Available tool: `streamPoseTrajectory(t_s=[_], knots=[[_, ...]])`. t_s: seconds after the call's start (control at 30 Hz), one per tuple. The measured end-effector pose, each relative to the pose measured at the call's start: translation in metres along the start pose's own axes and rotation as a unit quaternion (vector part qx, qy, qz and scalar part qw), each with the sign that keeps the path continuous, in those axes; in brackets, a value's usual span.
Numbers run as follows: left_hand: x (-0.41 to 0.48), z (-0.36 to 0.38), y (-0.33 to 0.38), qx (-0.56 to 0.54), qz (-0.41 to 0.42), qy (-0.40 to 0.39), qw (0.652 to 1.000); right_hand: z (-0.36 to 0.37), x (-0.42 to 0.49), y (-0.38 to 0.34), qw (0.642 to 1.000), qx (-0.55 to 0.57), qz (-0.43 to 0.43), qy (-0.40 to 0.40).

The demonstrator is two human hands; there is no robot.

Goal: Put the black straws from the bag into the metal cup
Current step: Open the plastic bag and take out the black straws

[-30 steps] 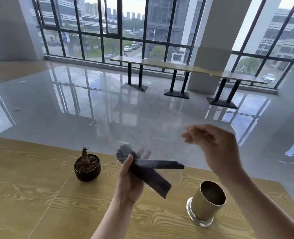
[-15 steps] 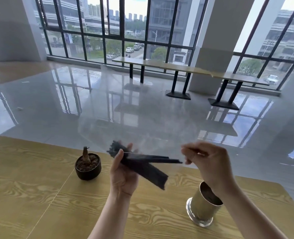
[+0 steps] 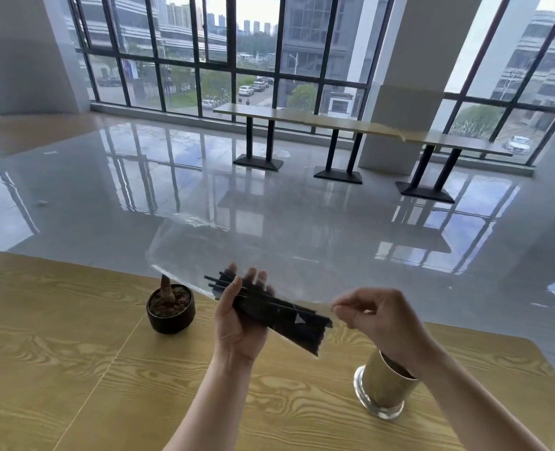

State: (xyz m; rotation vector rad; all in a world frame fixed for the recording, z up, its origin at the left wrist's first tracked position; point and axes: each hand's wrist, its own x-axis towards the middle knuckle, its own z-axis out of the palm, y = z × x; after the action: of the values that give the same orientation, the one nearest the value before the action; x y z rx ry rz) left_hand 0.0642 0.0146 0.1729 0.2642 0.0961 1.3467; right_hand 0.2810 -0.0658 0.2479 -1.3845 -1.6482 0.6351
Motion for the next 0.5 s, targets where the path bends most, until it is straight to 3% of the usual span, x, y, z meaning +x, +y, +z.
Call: streamPoseTrajectory(t_s=[0.13, 0.2, 0.3, 0.37, 0.5], knots=[[-0.001, 0.0, 0.0, 0.02, -0.009, 0.001, 1.0, -0.001, -0.003, 0.002, 0.995, -0.023, -0.014, 0.094], [-0.003, -0.003, -0.002, 0.02, -0.014, 0.0, 1.0, -0.006, -0.007, 0.007, 0.994, -0.022, -0.03, 0.1], [-0.004, -0.004, -0.013, 0.01, -0.033, 0.017, 0.999, 0.003, -0.019, 0.012, 0.975, 0.203, 0.085, 0.009], [-0.005, -0.002, -0.025, 0.016, -0.056, 0.018, 0.998, 0.015, -0.028, 0.021, 0.96, 0.237, 0.145, -0.026], [-0.006, 0.0, -0.047, 0.027, -0.099, -0.011, 0.995, 0.021, -0.048, 0.032, 0.936, 0.309, 0.16, 0.045]])
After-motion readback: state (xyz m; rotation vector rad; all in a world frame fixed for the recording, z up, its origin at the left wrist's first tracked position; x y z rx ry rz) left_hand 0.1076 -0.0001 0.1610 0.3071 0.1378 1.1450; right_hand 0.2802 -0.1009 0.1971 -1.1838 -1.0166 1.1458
